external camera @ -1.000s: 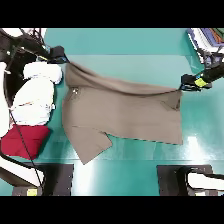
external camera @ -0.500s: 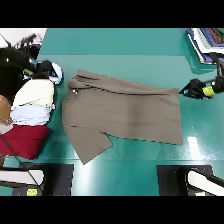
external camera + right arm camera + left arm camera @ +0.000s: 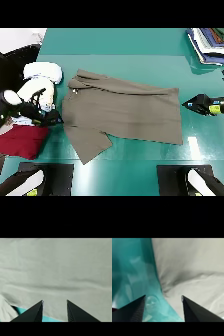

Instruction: Fold the shirts.

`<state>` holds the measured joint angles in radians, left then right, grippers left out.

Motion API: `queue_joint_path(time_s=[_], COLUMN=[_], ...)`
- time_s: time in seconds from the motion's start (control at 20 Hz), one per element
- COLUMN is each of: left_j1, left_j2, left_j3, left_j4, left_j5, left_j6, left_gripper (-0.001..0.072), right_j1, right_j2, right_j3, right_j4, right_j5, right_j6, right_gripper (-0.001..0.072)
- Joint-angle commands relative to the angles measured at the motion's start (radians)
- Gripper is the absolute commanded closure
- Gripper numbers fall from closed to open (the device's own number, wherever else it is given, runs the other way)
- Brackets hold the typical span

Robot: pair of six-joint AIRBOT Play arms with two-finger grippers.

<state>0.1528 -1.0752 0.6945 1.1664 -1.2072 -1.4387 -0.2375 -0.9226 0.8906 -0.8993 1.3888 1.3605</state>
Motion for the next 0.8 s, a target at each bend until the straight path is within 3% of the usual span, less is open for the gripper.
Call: queue_joint_path(time_s=[0.0, 0.25, 0.3, 0.35, 0.45, 0.7, 0.75], left_j1=[0.000, 0.000, -0.001, -0.016, -0.066, -0.090, -0.090], left_j2=[0.036, 0.035, 0.035, 0.035, 0.035, 0.063, 0.076], left_j3=[-0.143, -0.168, -0.168, -0.168, -0.167, -0.094, -0.075], left_j4=[-0.093, -0.180, -0.185, -0.187, -0.187, -0.171, -0.172], left_j5=[0.125, 0.180, 0.176, 0.179, 0.179, 0.167, 0.164], left_j6=[0.013, 0.044, 0.044, 0.046, 0.061, 0.059, 0.059], left_gripper=[0.0187, 0.0190, 0.0293, 0.0457, 0.0679, 0.0682, 0.0682], right_j1=[0.015, 0.043, 0.038, 0.028, -0.009, -0.205, -0.249], right_j2=[0.022, 0.022, 0.022, 0.022, 0.023, 0.023, 0.022], right_j3=[-0.018, -0.018, -0.018, -0.018, -0.019, -0.134, -0.196], right_j4=[0.016, 0.015, 0.014, 0.014, -0.004, -0.298, -0.343], right_j5=[0.000, -0.010, -0.010, -0.007, 0.013, 0.123, 0.106], right_j6=[-0.002, -0.002, -0.002, -0.002, -0.002, 0.004, 0.004], right_gripper=[0.0378, 0.0378, 0.0378, 0.0378, 0.0378, 0.0369, 0.0267])
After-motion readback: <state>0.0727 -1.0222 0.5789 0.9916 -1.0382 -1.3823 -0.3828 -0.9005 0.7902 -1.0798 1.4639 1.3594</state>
